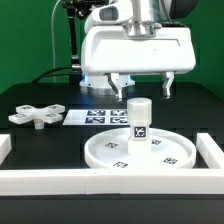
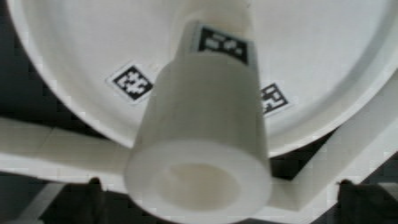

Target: Assemble round table

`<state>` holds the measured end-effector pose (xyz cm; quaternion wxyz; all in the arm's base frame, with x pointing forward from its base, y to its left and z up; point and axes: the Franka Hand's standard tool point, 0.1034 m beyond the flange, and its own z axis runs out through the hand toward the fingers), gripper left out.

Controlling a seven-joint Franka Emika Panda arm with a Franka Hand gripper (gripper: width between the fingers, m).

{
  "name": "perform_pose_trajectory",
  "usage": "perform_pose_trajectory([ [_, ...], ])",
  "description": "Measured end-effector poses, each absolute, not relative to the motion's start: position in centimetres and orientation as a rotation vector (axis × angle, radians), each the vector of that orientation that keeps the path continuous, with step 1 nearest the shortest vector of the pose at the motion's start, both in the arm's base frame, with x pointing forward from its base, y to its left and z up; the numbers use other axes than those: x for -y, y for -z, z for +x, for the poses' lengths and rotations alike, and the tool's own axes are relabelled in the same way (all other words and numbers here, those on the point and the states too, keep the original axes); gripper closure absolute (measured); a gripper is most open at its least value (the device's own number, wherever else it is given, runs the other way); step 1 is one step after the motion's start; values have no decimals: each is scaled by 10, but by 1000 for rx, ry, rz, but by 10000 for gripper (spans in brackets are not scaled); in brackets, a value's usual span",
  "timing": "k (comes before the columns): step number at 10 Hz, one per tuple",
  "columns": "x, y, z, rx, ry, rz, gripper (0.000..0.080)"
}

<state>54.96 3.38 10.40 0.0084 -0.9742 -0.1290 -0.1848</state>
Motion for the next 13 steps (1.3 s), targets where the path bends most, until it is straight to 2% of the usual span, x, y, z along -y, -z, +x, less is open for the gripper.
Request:
perform_pose_trajectory([
  [7, -28, -103, 550, 457, -83, -3014, 151],
  [13, -25, -95, 560, 494, -6, -3027, 151],
])
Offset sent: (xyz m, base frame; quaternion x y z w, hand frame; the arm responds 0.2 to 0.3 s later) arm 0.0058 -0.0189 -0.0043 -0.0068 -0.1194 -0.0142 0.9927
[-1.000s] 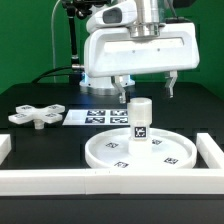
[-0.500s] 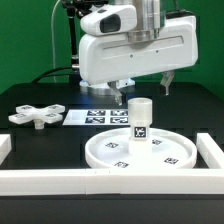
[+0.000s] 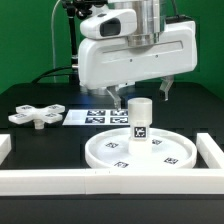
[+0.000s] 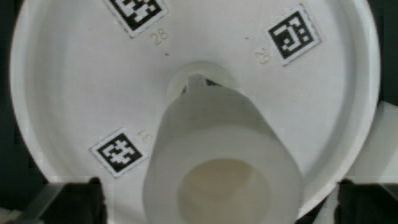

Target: Assemble round table

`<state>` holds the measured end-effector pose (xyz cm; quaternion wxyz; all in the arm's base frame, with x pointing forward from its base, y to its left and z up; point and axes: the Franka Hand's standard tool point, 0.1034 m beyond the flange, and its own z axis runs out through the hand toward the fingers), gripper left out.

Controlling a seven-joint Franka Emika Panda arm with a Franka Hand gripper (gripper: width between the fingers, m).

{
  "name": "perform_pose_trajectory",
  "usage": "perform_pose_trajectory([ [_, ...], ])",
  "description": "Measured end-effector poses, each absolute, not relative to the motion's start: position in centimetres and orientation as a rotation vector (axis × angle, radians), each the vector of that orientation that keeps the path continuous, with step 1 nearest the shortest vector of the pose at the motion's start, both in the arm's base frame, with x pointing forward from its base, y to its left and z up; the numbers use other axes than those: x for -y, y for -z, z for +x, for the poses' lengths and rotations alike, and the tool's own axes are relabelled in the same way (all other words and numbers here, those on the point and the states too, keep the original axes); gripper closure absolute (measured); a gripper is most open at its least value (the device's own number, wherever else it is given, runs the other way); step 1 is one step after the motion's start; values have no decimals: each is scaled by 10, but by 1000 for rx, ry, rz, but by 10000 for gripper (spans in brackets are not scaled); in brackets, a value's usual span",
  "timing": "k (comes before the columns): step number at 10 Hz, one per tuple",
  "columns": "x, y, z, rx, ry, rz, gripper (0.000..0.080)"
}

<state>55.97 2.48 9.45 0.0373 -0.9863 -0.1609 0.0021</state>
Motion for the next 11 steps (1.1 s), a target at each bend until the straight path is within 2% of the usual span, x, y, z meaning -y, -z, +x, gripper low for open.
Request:
perform_pose_trajectory([
  [3, -23, -93, 561, 503, 4, -3027, 151],
  [7, -23, -79, 557, 585, -8, -3013, 151],
  [9, -23, -79, 557, 584, -8, -3014, 398],
  [11, -23, -79, 557, 566, -8, -3017, 393],
])
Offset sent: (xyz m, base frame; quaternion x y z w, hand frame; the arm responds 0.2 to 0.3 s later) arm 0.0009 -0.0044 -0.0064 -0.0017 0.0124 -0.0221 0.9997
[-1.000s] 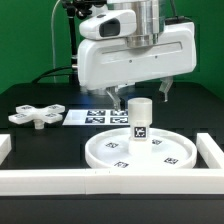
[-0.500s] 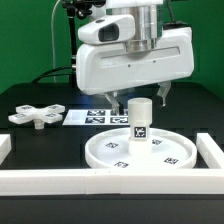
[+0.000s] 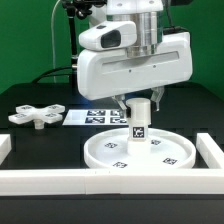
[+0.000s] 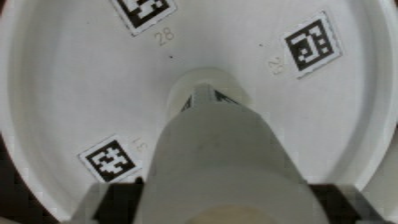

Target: Assemble round table

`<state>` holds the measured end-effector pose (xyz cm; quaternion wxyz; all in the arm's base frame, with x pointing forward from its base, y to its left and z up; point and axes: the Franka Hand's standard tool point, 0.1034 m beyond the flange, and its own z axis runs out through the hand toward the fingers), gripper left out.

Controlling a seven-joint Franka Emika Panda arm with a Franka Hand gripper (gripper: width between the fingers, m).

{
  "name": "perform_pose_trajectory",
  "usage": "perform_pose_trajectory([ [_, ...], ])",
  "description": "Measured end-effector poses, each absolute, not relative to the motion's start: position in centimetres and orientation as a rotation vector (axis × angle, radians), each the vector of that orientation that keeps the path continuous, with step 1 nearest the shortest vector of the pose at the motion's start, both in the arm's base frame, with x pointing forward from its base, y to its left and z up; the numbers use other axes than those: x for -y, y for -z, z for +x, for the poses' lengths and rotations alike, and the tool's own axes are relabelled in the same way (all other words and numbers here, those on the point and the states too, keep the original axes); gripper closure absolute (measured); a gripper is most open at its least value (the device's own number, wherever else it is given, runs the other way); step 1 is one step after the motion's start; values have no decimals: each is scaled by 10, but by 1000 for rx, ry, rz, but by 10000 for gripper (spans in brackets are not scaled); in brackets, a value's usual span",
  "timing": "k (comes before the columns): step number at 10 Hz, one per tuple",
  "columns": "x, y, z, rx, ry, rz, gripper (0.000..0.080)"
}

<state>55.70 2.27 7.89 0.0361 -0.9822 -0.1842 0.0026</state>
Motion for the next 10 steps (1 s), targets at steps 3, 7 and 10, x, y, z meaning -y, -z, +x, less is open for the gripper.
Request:
perform_pose_trajectory([
  [3, -23, -79, 557, 439, -10, -3030, 393],
  [7, -28, -79, 558, -391, -7, -2993, 392],
  [10, -30, -78, 560, -756, 2, -2914, 392],
])
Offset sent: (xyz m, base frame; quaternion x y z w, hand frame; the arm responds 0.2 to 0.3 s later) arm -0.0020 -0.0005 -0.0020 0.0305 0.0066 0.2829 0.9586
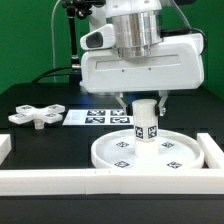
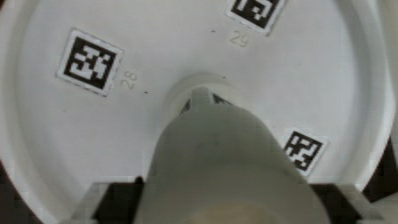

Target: Assemble round table

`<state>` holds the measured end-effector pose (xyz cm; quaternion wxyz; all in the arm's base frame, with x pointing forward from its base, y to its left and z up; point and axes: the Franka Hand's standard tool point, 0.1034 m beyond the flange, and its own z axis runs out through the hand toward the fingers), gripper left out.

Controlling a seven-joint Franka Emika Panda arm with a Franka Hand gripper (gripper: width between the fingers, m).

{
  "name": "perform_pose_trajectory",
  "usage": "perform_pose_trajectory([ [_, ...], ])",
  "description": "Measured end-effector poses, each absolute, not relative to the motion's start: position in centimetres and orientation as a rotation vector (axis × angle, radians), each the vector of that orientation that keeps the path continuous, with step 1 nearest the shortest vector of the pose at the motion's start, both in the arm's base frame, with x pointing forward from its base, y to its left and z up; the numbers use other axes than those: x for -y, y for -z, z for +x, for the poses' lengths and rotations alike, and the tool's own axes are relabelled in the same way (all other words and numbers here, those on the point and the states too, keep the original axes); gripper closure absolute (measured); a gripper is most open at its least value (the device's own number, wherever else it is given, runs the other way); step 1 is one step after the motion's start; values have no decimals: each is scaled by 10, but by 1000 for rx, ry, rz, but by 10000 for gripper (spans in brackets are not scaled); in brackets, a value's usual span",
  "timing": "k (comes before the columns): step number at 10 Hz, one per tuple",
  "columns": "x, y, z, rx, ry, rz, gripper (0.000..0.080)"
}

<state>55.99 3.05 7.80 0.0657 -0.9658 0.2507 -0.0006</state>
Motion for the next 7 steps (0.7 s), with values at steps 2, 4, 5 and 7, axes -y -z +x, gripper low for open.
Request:
perform_pose_trajectory([
  [2, -30, -78, 560, -867, -6, -2882, 391],
  [4, -31, -78, 560, -1046, -19, -2822, 390],
  [5, -31, -78, 560, -1151, -26, -2773, 390],
  [7, -31, -76, 559, -1574, -51, -2507, 390],
])
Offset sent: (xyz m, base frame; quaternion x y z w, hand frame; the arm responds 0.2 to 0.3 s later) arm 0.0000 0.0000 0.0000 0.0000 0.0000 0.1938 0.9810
